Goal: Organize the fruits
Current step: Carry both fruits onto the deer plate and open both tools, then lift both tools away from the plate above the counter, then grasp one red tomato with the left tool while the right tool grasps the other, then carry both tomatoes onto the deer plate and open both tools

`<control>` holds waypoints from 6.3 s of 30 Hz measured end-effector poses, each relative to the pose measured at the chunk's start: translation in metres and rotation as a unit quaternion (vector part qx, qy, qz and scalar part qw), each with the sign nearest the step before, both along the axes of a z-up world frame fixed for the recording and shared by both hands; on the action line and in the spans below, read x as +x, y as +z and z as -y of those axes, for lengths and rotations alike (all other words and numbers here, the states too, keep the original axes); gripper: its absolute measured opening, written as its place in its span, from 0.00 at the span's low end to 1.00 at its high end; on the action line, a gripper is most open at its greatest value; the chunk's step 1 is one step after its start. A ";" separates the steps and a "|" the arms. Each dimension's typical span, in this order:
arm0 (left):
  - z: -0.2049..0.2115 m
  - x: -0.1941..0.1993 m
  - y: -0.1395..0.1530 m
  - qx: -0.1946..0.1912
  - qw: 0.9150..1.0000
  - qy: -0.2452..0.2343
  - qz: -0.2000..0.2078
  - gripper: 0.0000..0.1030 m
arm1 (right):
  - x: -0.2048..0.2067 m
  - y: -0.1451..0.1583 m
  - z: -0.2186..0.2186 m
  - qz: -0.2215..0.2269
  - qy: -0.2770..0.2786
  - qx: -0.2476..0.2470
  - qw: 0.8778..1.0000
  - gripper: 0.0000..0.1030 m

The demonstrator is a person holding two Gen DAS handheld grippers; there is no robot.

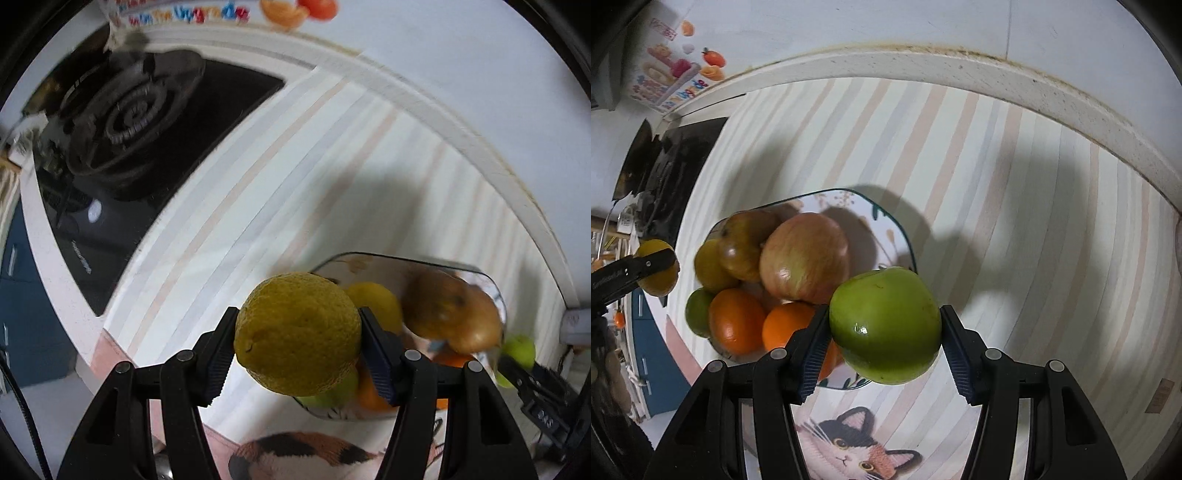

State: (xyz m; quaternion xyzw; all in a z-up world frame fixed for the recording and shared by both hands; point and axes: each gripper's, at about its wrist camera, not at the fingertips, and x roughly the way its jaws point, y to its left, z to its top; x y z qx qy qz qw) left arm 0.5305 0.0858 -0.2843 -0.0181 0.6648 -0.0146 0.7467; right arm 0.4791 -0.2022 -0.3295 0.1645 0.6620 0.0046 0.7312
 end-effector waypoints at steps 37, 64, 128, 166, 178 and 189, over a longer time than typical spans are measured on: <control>-0.016 0.012 -0.030 -0.090 0.993 0.037 -0.070 0.60 | 0.011 0.004 -0.019 -0.001 0.008 0.010 1.000 0.78; -0.007 -0.036 0.024 -0.060 0.998 0.016 0.001 0.90 | -0.021 0.042 -0.035 0.021 0.044 -0.053 0.997 0.92; 0.065 -0.309 0.202 0.026 0.976 -0.041 0.213 0.94 | -0.261 0.252 0.001 0.191 0.027 -0.030 0.981 0.92; 0.202 -0.258 -0.031 -0.018 0.980 -0.188 -0.065 1.00 | -0.286 0.001 0.071 -0.013 -0.079 0.035 0.996 0.27; 0.267 -0.265 -0.064 -0.036 0.961 -0.261 -0.083 0.42 | -0.291 -0.014 0.100 -0.023 -0.134 0.045 0.990 0.27; 0.227 -0.246 -0.038 -0.056 0.972 -0.222 -0.047 0.24 | -0.266 0.005 0.092 0.004 -0.105 0.048 0.993 0.27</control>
